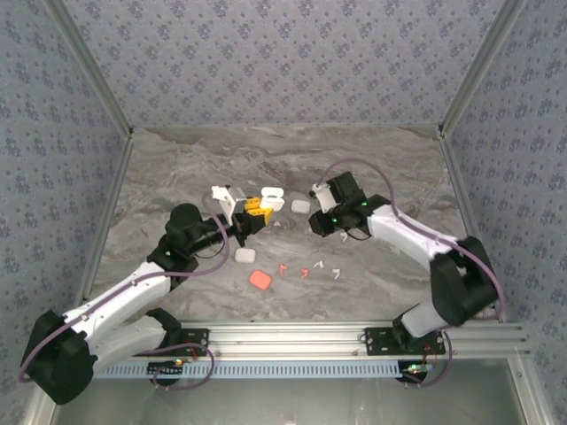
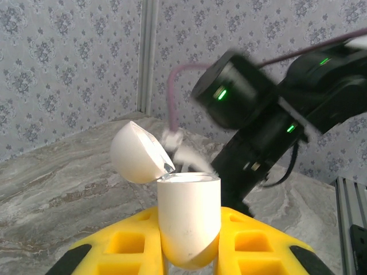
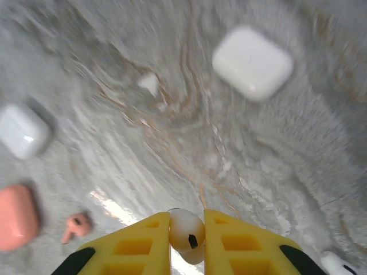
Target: Insert the wireless bluetooth earbuds into the charging case
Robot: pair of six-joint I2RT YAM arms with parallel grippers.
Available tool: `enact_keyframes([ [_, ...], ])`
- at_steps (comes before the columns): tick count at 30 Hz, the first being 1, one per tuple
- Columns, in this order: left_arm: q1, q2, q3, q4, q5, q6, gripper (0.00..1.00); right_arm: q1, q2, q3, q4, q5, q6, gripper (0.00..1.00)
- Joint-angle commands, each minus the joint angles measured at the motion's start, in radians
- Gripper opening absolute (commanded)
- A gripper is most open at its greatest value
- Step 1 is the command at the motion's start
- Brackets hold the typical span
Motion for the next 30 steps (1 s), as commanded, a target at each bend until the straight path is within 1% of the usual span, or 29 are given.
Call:
enact_keyframes([
  [1,-0.006,0.025,0.010,0.074,0.022,-0.017,0.00,0.009,-0.134,0.007,0.027,0.007,-0.005,0.20],
  [6,-0.013,0.061,0.014,0.103,0.034,-0.030,0.00,0.023,-0.313,0.024,0.085,-0.010,0.005,0.21],
  [9,-0.020,0.082,0.016,0.121,0.044,-0.036,0.00,0.048,-0.368,0.057,0.101,-0.020,0.003,0.21],
  [11,-0.025,0.096,0.021,0.130,0.049,-0.037,0.00,0.093,-0.381,0.080,0.113,-0.002,-0.013,0.22],
  [14,-0.028,0.105,0.032,0.120,0.057,-0.032,0.00,0.158,-0.379,0.100,0.140,0.041,-0.044,0.22],
  [17,-0.032,0.104,0.038,0.113,0.061,-0.028,0.00,0.186,-0.364,0.114,0.167,0.061,-0.053,0.22],
  [30,-0.037,0.106,0.040,0.109,0.064,-0.028,0.00,0.222,-0.266,0.160,0.199,0.032,-0.059,0.22],
])
